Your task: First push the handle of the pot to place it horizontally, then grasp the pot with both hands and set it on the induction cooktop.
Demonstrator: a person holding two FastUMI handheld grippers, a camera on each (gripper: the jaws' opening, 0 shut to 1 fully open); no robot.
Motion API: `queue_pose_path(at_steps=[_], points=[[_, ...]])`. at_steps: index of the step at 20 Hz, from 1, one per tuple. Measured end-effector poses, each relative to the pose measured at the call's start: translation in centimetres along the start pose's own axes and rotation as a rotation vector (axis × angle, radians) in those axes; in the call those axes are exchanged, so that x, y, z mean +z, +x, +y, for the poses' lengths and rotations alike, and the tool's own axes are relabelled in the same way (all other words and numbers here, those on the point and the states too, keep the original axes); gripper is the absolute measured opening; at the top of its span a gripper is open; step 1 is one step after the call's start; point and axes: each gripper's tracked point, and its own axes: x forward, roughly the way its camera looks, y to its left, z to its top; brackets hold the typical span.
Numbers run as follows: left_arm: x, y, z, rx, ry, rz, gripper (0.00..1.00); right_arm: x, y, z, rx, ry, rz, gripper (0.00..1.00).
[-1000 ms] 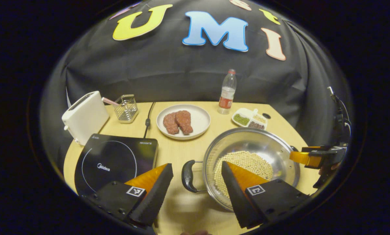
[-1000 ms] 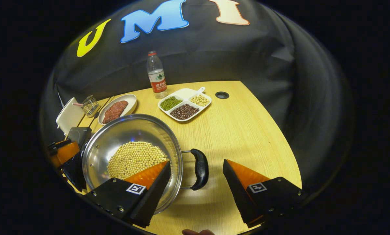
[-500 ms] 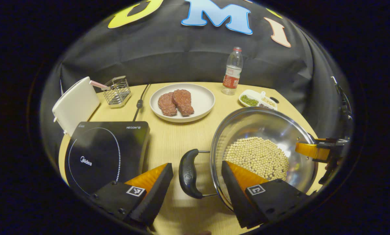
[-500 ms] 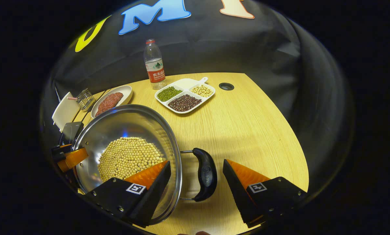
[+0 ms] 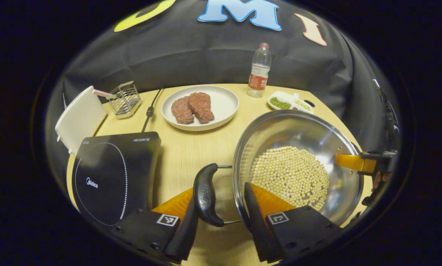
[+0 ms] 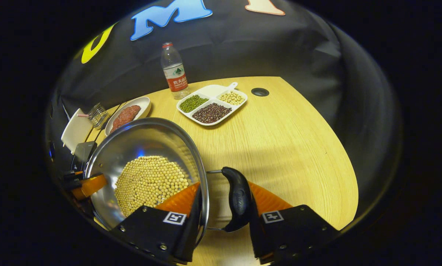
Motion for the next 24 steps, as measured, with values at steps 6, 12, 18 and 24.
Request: queue_pose_path(at_steps=[6, 12, 18, 24], points=[[1.2, -1.0, 0.7, 0.007, 0.018, -0.012, 0.66, 0.1, -1.3, 0.8, 0.010, 0.010, -0.012, 0.59], [2.7, -4.9, 1.7, -0.008, -0.003, -0.028, 0.66, 1.4, -5.2, 2.4, 0.007, 0.002, -0.049, 0.58], [1.5, -8.5, 3.4, -0.022, -0.023, -0.005, 0.66, 0.1, -8.3, 4.7, 0.008, -0.013, -0.039, 0.58], [0.5, -11.2, 7.1, -0.020, -0.034, -0.002, 0.66, -1.0, -10.1, 8.5, 0.022, -0.017, -0.024, 0.58]])
